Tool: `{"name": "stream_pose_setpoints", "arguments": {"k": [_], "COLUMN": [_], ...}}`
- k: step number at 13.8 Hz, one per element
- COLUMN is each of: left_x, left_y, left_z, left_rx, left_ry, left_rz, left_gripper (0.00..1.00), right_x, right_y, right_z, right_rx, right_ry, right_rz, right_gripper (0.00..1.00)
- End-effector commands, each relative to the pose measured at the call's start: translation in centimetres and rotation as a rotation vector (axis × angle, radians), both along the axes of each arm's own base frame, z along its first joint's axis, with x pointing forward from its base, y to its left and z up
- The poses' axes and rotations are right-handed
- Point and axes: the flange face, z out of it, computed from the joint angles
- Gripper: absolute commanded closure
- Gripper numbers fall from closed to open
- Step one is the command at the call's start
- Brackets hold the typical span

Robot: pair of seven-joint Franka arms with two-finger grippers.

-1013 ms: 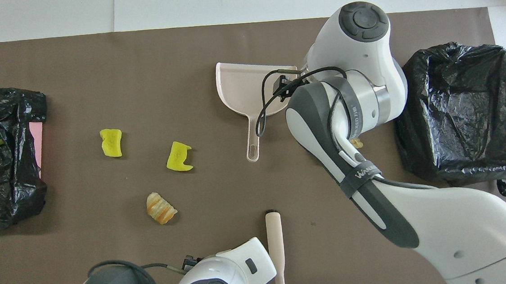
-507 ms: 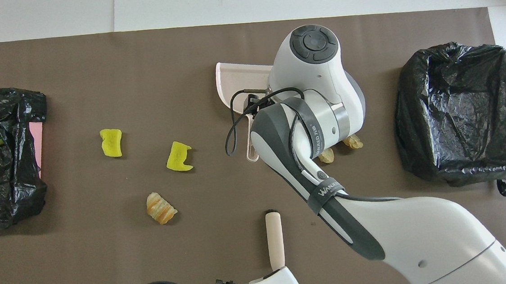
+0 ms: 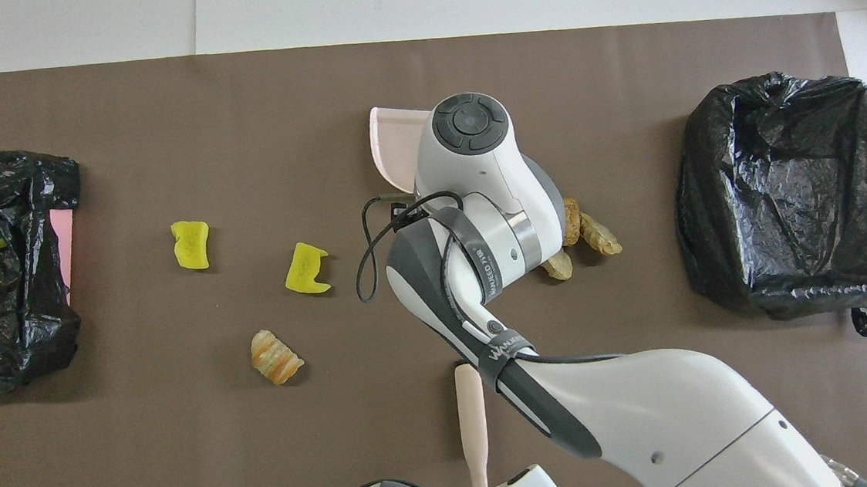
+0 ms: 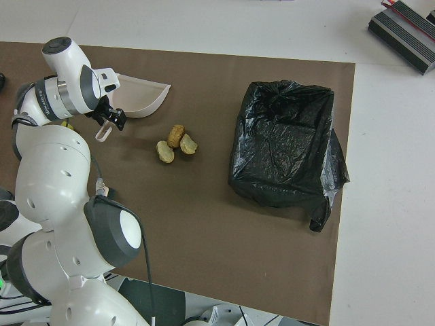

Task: Sweep and dump trash in bin
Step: 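Lift the brush with the left gripper while the right gripper drags the dustpan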

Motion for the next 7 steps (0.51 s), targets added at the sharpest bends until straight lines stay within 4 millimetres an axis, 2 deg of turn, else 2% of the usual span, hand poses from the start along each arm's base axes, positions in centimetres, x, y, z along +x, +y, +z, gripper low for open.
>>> {"name": "stream_pose_setpoints", "arguments": {"k": [1, 2, 3, 4, 6, 7], "left_x": [-0.4, -0.3, -0.3, -0.3, -0.2, -0.1], "left_y": [0.3, 0.3, 0.3, 0.3, 0.1, 0.1], "left_z": [1.3, 1.5, 1.6, 1.6, 2.0, 2.0], "left_rx": [0.006, 0.002, 0.001, 0.002, -0.006, -0.006], "left_ry": [0.015, 0.013, 0.013, 0.013, 0.009, 0.009], "left_rz": [0.018, 0.02, 0.021, 0.03, 0.036, 0.036], "left_gripper": [0.0, 0.04, 0.15, 0.29, 0.69, 0.8], "right_x": [-0.3, -0.3, -0.2, 0.2, 0.1, 0.5], "right_y": [0.0, -0.2, -1.0, -1.4, -0.9, -1.5], "right_z": [-0.3, -0.1, -0.3, 0.3, 0.5, 0.6], "right_rx": [0.0, -0.01, -0.037, -0.04, -0.033, -0.032], "right_ry": [-0.009, -0.001, 0.017, 0.01, 0.003, 0.002], "right_rz": [-0.004, -0.001, 0.002, -0.002, 0.001, -0.006], "right_gripper": [0.35, 0.57, 0.69, 0.69, 0.71, 0.87]}}
